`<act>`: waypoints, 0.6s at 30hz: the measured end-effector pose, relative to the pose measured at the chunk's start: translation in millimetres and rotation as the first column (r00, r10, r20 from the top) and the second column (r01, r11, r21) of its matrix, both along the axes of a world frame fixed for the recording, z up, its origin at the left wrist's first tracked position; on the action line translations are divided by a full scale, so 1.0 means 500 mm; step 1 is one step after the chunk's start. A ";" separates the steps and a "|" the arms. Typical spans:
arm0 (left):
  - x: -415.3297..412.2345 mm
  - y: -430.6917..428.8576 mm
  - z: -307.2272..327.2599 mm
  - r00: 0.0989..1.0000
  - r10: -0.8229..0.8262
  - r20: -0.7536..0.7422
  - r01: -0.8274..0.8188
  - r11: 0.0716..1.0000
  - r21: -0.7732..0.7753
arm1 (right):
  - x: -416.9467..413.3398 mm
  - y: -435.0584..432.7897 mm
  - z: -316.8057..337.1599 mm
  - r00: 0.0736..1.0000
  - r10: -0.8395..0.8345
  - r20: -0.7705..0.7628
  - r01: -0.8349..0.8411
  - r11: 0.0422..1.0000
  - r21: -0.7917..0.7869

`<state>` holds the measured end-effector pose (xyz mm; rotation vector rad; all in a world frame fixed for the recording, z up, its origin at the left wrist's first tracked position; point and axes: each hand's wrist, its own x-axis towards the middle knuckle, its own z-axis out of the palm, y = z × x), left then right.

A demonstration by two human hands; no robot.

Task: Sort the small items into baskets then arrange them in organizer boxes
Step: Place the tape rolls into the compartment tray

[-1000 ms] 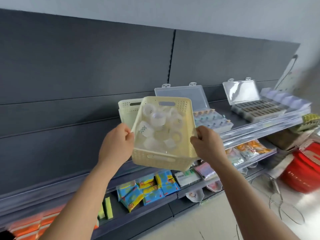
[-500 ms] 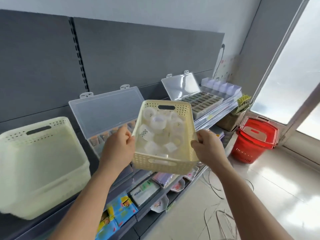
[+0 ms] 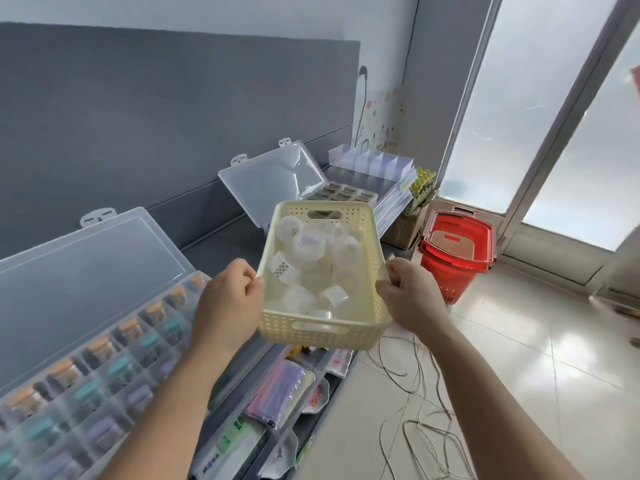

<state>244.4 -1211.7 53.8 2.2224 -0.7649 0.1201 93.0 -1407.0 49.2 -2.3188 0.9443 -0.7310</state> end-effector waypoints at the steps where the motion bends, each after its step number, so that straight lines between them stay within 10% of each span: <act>1: 0.005 -0.032 -0.002 1.000 -0.003 0.001 0.003 1.000 -0.003 | 0.004 -0.031 -0.002 1.000 0.001 0.003 -0.001 1.000 0.003; 18: 0.117 -0.543 0.015 1.000 -0.007 -0.008 0.007 1.000 -0.008 | 0.122 -0.546 0.024 0.998 0.007 -0.057 -0.009 0.999 -0.034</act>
